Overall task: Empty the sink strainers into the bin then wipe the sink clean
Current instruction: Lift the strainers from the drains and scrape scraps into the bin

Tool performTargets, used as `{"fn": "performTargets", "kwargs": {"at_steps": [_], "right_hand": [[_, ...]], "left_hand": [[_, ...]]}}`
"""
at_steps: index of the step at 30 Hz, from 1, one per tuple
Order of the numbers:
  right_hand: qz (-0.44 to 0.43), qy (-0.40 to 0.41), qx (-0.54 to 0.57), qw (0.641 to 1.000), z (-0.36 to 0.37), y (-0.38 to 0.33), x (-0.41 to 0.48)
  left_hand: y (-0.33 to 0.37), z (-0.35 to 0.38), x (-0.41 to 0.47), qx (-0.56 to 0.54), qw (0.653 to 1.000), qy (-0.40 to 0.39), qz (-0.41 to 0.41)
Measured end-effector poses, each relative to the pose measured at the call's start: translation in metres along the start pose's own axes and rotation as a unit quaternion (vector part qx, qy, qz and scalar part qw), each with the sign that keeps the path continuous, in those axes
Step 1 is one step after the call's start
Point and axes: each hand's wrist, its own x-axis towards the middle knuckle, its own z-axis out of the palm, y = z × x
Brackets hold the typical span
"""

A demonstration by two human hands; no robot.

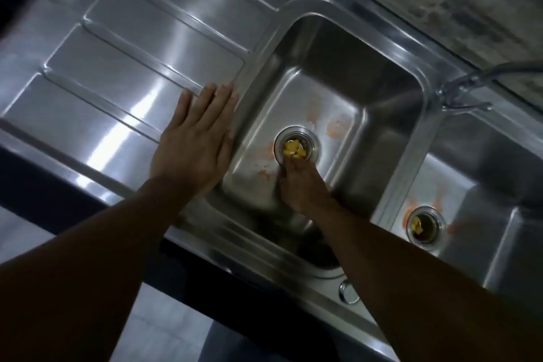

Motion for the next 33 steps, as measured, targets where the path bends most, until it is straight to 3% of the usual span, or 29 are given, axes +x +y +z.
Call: {"fn": "performTargets", "kwargs": {"at_steps": [13, 16, 27, 31, 33], "right_hand": [[0.081, 0.013, 0.055, 0.995, -0.013, -0.004, 0.017], [0.089, 0.046, 0.058, 0.993, -0.009, -0.003, 0.018], [0.079, 0.136, 0.020, 0.987, -0.017, 0.008, 0.016], [0.071, 0.149, 0.131, 0.978, -0.023, 0.009, 0.003], [0.025, 0.192, 0.109, 0.975, -0.022, 0.008, -0.003]], "left_hand": [[0.001, 0.003, 0.001, -0.003, 1.000, 0.020, 0.002], [0.000, 0.005, 0.001, -0.002, 1.000, 0.023, 0.003], [-0.003, 0.011, 0.001, -0.012, 0.999, 0.047, 0.007], [-0.003, 0.010, 0.001, -0.014, 0.999, 0.046, 0.008], [-0.003, 0.010, 0.001, -0.013, 0.999, 0.042, 0.008]]}}
